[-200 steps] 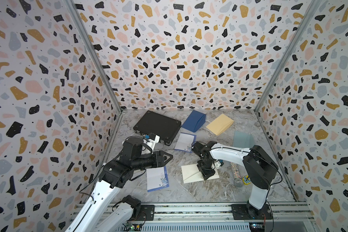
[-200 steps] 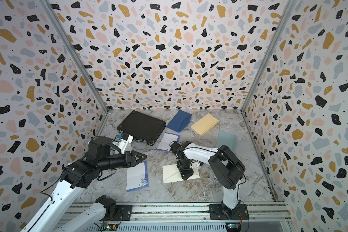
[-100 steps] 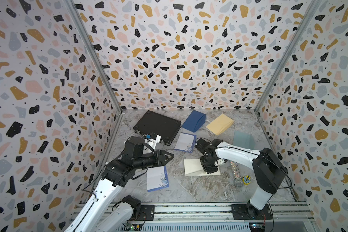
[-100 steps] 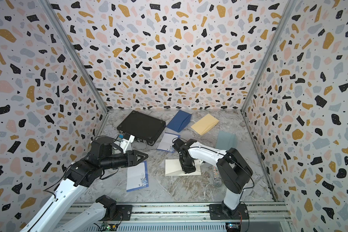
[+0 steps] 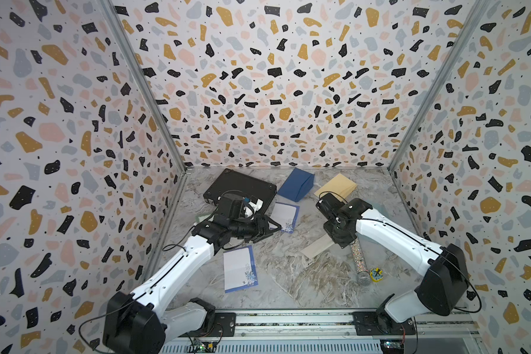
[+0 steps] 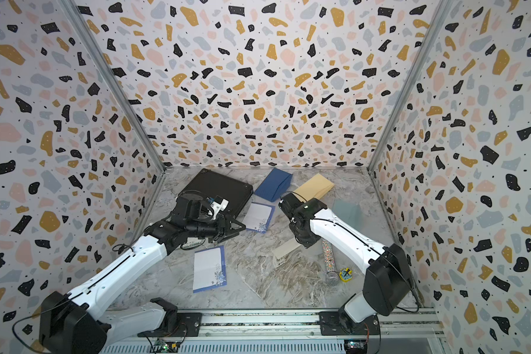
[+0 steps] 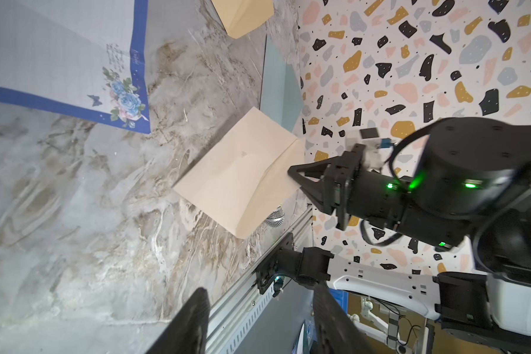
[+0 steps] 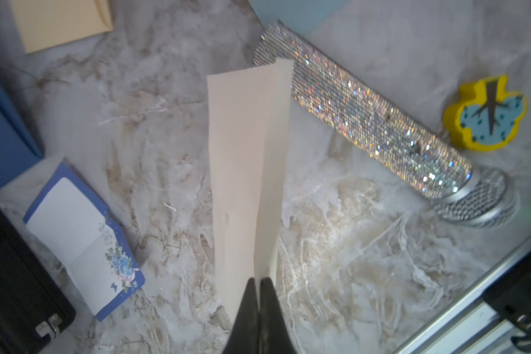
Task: Take the letter paper out of the envelope
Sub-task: Pick up the envelope from the center of the board.
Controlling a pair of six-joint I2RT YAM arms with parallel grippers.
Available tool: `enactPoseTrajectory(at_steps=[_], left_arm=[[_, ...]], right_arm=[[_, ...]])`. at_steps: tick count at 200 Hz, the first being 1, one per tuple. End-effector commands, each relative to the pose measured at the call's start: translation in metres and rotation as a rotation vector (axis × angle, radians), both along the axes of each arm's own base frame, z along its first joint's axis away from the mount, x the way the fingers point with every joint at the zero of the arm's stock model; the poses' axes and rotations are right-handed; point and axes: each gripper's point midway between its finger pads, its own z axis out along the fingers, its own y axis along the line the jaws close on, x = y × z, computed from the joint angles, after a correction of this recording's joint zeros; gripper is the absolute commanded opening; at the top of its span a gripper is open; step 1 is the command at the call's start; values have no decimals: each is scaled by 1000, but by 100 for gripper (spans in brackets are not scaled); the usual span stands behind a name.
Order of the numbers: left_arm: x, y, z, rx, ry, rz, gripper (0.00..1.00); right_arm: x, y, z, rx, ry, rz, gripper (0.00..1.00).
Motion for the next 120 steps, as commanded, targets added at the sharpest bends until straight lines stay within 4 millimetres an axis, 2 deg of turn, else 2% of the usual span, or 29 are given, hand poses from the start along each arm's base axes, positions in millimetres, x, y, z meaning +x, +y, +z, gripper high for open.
enactPoseTrajectory(at_steps=[1,15,28,46,86,120], left_arm=[[16,-19,31,-102,-77,-78,64],[26,-26,35,-119,-84,-102,68],[38,-31,36,-126,-86,-110,69],[55,-36,41,-156,-96,-125,70],[87,-34,53,-244,-120,-144,75],[95,-35,58,-347,-115,-181,73]], right_arm=[[38,4,59,-120,-213,363,0],[50,21,83,-110,-309,571,0],[52,32,98,-65,-381,729,0],[50,50,111,144,-449,877,0],[44,71,155,573,-571,1006,0],[43,85,182,860,-626,1003,0]])
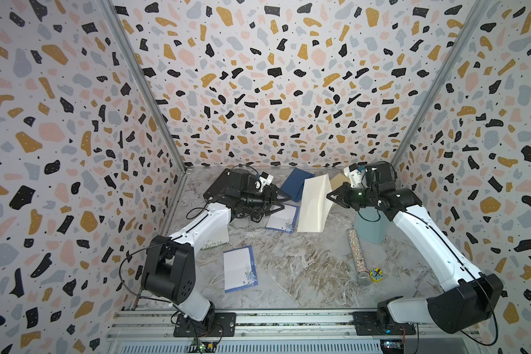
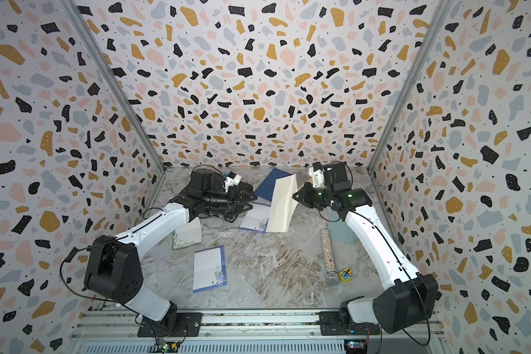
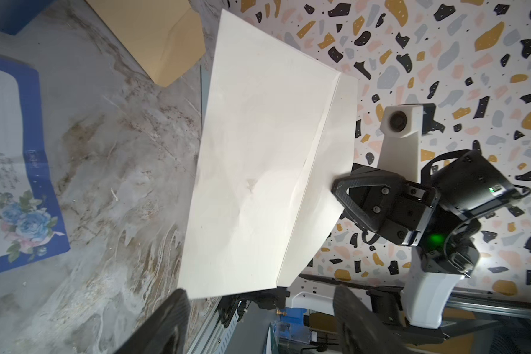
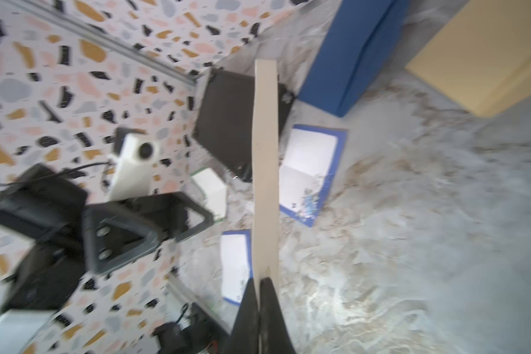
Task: Take the letter paper out of the envelope
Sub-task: Pick up the envelope from the center of the board.
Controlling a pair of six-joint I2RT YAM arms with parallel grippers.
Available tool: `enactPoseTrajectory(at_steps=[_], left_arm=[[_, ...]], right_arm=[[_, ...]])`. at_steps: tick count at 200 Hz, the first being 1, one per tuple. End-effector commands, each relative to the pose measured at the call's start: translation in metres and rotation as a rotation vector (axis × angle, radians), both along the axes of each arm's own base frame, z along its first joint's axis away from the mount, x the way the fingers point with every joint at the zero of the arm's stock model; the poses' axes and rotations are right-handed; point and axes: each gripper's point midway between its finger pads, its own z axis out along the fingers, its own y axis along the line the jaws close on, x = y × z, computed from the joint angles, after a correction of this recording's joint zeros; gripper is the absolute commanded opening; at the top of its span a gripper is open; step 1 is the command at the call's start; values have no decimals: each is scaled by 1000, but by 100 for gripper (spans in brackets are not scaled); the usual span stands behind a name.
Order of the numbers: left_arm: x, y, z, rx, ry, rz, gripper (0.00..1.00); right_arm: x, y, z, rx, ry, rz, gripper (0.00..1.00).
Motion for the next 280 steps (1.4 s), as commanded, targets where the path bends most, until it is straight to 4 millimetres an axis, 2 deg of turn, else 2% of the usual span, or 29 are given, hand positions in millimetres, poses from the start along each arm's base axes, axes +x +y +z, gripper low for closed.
enactPoseTrajectory(at_steps=[1,33,55,84,116,138,152,165,178,191,221,241,280], left_arm=[[-1,-5,24,-110,-80,-72,73],[-3,-5,24,-114,-91,-95,73],[-3,-5,28,-125,-106,-100,71],[-3,-8,31,-146,-102,-107,63],[-1,-9,36,-175,-94,-102,43],[4,-11,48,-240,-75,-92,17],[8,-11,63,-317,-72,-86,0],[12,-10,77,-403,-59,-77,0],[14,-7,91,-491,-54,-65,0],[13,-8,97,-501,-61,-55,0],[5,-14,115,-505,-82,-58,0],[2,-19,120,-512,-70,-58,0],[2,-30,117,-485,-57,-36,0]], right_arm=[[-18,26,41,255,-28,188,0],[-11,25,54,374,-12,184,0],[-10,28,51,410,34,207,0],[-5,31,57,470,30,232,0],[3,33,56,510,52,238,0],[7,33,48,499,64,235,0],[9,31,39,462,74,215,0],[10,28,30,403,75,188,0],[9,24,17,338,100,155,16],[11,20,10,310,99,123,26],[13,16,-1,293,89,78,31],[16,16,6,334,62,59,32],[24,21,43,545,-23,61,39]])
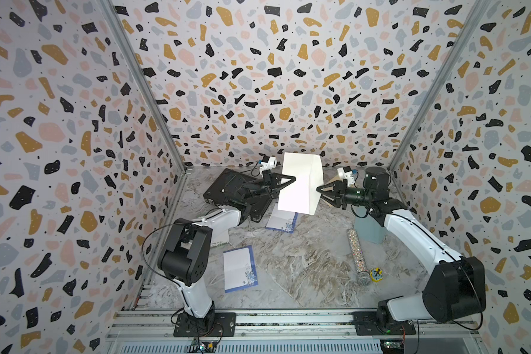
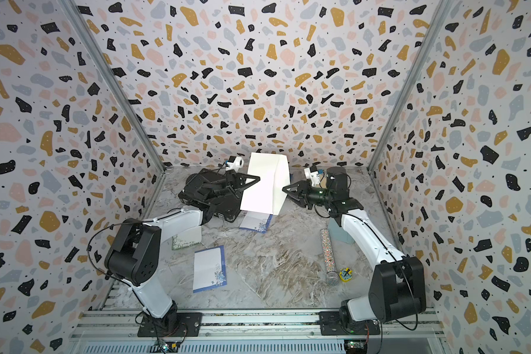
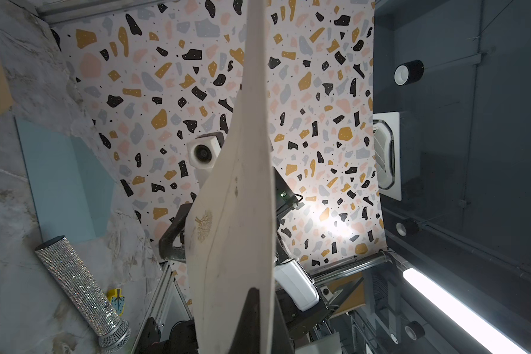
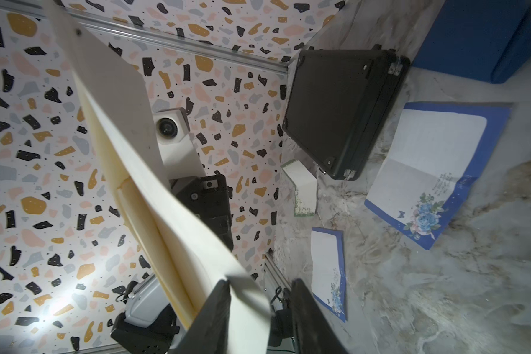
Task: Take the letter paper out of the envelope
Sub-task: Pick up the envelope from the center of the board.
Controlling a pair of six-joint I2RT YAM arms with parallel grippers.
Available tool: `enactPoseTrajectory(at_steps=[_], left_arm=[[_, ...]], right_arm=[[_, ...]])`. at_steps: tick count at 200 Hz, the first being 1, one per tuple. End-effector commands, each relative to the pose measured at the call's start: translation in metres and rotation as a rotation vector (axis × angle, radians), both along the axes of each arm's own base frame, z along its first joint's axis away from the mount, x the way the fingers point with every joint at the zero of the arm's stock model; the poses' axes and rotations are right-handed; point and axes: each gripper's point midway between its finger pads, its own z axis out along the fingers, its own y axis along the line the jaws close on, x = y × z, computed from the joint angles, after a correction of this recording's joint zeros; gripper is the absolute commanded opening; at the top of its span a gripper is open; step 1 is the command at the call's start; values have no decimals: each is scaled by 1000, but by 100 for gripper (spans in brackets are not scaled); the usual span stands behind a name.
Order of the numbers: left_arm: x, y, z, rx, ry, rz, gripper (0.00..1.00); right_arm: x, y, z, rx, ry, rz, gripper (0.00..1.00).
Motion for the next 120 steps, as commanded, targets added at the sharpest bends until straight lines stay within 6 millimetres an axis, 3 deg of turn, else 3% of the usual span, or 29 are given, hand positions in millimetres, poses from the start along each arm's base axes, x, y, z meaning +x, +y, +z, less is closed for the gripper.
enactPoseTrajectory(at_steps=[1,30,120], left_arm=[[-10,-3,29,-33,0,-9,0],[0,-3,31,-27,11,35,0],[12,-7,34,-24,28,86,0]], right_arm=[[2,2,47,145,-115,-23,39],[-5,2,54,206,-117,-32,39],[-33,22,34,182,-78,-6,37]])
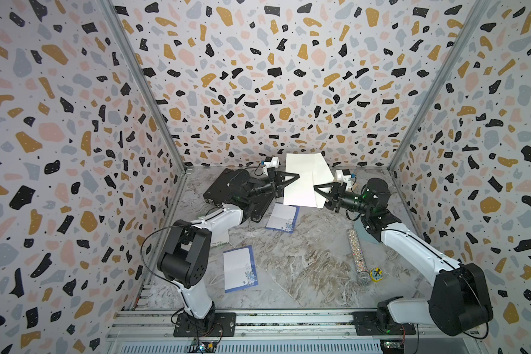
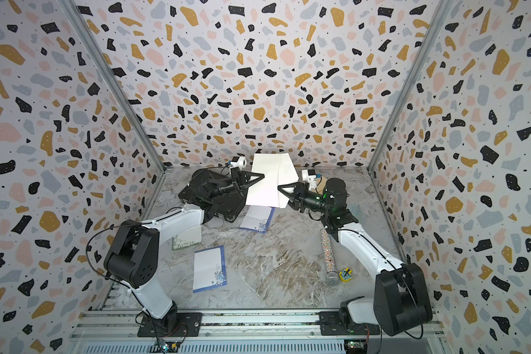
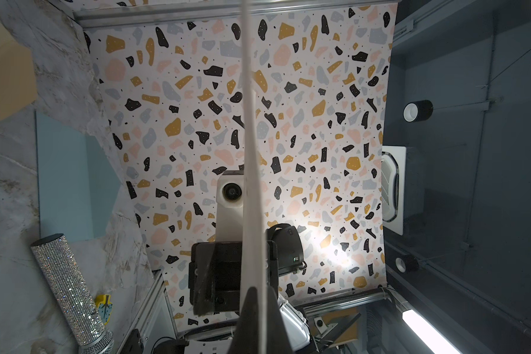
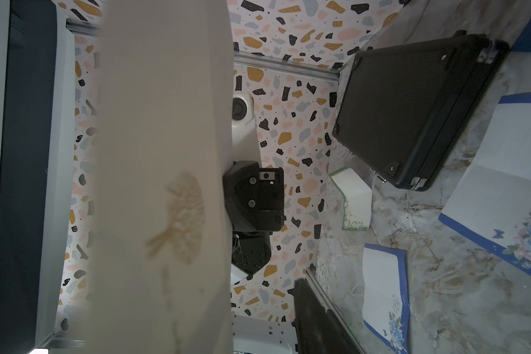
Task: Take the letter paper out of the envelope
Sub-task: Pick up the envelope from the center of the board.
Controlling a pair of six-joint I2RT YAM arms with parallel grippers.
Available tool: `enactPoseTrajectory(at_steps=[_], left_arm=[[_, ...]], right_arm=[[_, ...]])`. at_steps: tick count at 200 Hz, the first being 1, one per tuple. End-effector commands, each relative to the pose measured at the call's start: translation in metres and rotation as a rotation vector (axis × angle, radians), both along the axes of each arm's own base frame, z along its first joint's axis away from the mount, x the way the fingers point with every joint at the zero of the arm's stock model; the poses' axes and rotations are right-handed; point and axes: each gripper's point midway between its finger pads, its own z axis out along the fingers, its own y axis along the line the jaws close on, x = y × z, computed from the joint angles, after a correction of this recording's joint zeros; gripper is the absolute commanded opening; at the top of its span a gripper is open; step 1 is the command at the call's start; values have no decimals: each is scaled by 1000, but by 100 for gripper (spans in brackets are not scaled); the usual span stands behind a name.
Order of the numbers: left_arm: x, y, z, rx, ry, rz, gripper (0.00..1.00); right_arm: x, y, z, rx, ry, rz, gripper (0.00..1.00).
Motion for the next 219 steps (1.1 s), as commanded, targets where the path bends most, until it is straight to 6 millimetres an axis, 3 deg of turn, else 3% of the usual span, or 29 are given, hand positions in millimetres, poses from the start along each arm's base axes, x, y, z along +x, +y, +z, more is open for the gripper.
enactPoseTrajectory(at_steps=[1,61,91,171,219], left_arm=[[-6,3,36,-46,-92,19,0],[-4,2,35,-36,-94,27,0],[-6,3,42,-43,-104,27,0],[-12,5,51,-61,-98,28,0],[-17,-2,42,-46,-84,11,0]], right_arm=[[-8,1,14,16,-46,-1,37],[-13,4,17,38,-43,0,33],[-17,-3,3,-3,-22,-34,34],[-3,-10,-1,1,-31,-89,39],[4,1,18,59,-70,-50,40]])
